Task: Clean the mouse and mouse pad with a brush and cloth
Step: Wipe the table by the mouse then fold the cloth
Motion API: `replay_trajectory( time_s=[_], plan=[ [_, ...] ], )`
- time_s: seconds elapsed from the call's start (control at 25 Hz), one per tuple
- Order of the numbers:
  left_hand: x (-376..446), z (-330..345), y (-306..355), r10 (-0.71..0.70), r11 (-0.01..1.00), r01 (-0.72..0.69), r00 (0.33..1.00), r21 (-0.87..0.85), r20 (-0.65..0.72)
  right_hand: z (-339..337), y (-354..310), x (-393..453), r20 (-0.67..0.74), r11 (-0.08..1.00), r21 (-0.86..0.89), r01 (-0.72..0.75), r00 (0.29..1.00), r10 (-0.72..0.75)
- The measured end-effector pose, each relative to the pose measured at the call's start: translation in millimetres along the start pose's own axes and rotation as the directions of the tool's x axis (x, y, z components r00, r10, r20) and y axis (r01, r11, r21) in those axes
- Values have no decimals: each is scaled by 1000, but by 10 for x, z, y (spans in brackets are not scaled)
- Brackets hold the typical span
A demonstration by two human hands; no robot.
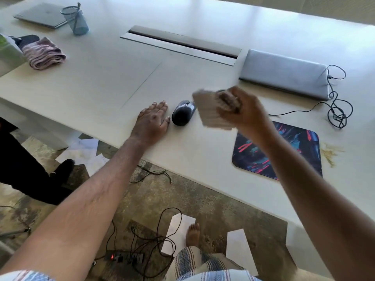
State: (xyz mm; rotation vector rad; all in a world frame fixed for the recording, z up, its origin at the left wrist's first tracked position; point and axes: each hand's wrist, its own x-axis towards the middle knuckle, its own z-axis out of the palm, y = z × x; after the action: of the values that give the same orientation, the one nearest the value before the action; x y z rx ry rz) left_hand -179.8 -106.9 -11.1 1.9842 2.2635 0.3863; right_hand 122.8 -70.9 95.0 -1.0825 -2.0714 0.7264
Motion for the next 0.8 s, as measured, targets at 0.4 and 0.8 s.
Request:
replay_trajectory(
  time_s=[0.4, 0.8],
  plan=[
    [2, -2, -7, 4, 1000, -4, 1000, -13, -6, 242, 1003, 378, -70, 989, -59, -133, 989, 129],
    [19, 10, -17, 7, 1000, -7, 1000, -15, -16, 353, 650, -12, 258, 946, -314, 83, 966, 1]
  ],
)
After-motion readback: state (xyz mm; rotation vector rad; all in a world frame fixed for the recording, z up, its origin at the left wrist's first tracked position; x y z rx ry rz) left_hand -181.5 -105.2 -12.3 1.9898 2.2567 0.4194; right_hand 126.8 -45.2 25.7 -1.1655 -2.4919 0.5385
